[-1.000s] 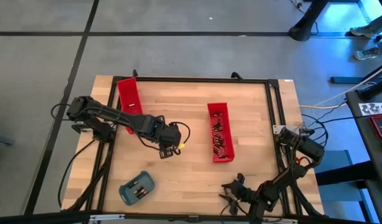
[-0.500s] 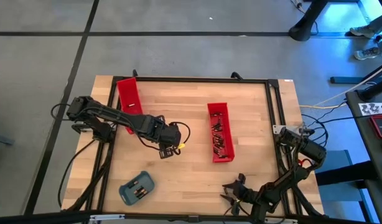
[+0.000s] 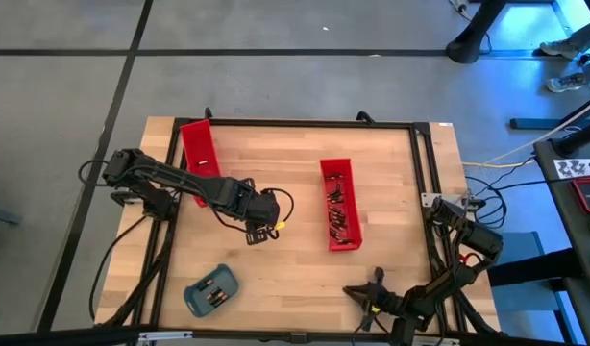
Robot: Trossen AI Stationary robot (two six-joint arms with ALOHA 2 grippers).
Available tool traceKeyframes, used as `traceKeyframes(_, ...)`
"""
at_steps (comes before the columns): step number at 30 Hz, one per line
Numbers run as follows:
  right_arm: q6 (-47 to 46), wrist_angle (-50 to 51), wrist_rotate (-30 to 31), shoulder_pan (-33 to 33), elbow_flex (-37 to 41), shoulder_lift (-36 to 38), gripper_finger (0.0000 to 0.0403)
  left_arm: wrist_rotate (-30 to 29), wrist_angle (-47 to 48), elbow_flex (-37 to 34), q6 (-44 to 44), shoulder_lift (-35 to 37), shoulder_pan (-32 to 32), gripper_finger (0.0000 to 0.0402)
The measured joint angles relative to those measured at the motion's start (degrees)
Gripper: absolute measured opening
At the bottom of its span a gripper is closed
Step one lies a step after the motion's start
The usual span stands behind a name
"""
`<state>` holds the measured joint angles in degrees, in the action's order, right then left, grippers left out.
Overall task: Sort batteries
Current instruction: Put the small black battery into the right red bin
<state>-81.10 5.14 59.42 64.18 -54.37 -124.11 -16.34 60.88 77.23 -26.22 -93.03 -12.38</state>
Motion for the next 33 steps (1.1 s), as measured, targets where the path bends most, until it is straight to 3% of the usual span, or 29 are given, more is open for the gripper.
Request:
traceKeyframes(3, -0.2, -0.4, 0.3, -0.5, 0.0, 0.0, 0.0026, 0.0, 0.0, 0.0, 0.0, 0.0, 0.0, 0.0143)
traceKeyframes(6, 0.1, -1.2, -0.7, -1.6, 0.1, 1.1, 0.0026, 0.0, -0.1, 0.0, 0.0, 0.0, 0.0, 0.0143)
traceKeyframes(8, -0.6, -1.2, -4.8, -2.7, 0.1, 3.2, 0.0026, 0.0, -0.1, 0.0, 0.0, 0.0, 0.0, 0.0143)
traceKeyframes(15, 1.5, 5.2, -20.7, -8.6, 0.3, 16.4, 0.0027, -0.2, -0.4, 0.0, 0.1, 0.0, 0.0, 0.0143)
traceKeyframes(19, 10.8, 4.6, -22.1, -13.2, 0.1, 26.0, 0.0027, -0.5, -1.1, 0.0, 1.6, 0.0, 0.0, 0.0143)
traceKeyframes(26, 15.4, 12.9, -24.1, -25.2, 0.0, 41.3, 0.0027, -0.8, -5.5, 0.0, 6.7, 0.0, 0.0, 0.0143)
traceKeyframes(33, 14.1, 27.9, -25.3, -43.4, 0.0, 45.0, 0.0027, -3.5, -5.7, 0.0, 10.5, 0.0, 0.0, 0.0143)
